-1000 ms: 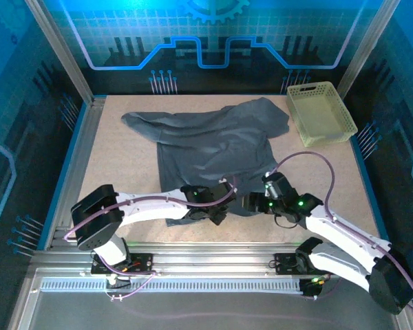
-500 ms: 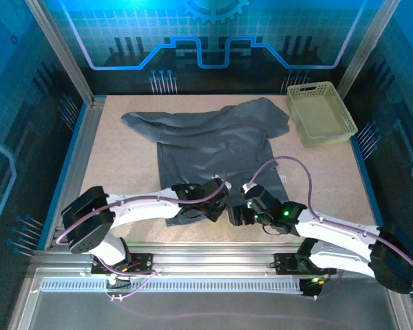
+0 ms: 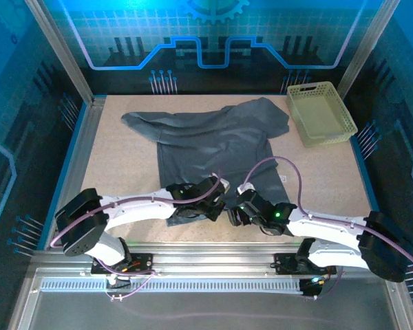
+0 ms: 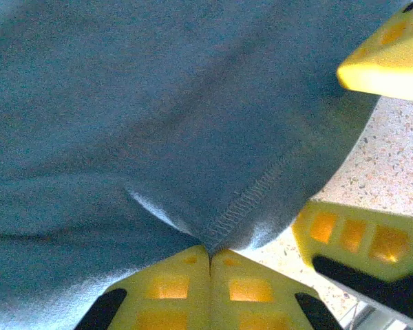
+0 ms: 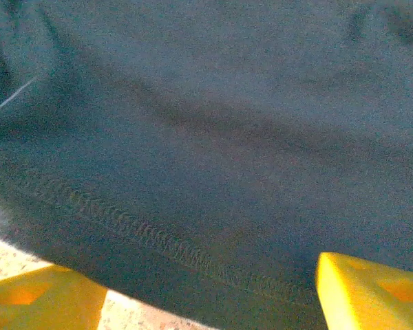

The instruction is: Fold the inside-out t-shirt

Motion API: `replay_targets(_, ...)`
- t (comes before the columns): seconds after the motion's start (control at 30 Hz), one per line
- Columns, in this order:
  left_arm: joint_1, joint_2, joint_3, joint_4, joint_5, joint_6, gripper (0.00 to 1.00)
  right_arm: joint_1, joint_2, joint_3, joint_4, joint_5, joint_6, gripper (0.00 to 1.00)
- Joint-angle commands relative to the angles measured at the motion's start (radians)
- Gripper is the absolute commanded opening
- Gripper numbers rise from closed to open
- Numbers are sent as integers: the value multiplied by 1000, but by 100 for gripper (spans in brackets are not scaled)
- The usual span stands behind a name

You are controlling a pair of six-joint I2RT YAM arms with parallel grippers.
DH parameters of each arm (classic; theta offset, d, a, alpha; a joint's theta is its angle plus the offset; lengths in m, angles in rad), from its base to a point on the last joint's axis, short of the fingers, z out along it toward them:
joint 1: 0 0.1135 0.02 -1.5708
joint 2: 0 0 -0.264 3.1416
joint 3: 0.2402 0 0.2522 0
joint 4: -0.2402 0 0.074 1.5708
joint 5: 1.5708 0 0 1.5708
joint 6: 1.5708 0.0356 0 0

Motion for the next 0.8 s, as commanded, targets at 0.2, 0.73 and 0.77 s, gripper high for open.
replay_targets(0.2, 14, -43, -26, 12, 15, -13, 5, 18, -7, 70, 29, 92, -54, 40)
replay_targets(0.73, 14, -63, -61, 121, -39, 5, 45, 1, -80, 118, -7, 12, -62, 8)
replay_targets(0.77, 13, -63, -63, 120, -37, 9, 44, -4, -85, 109, -14, 9, -60, 9)
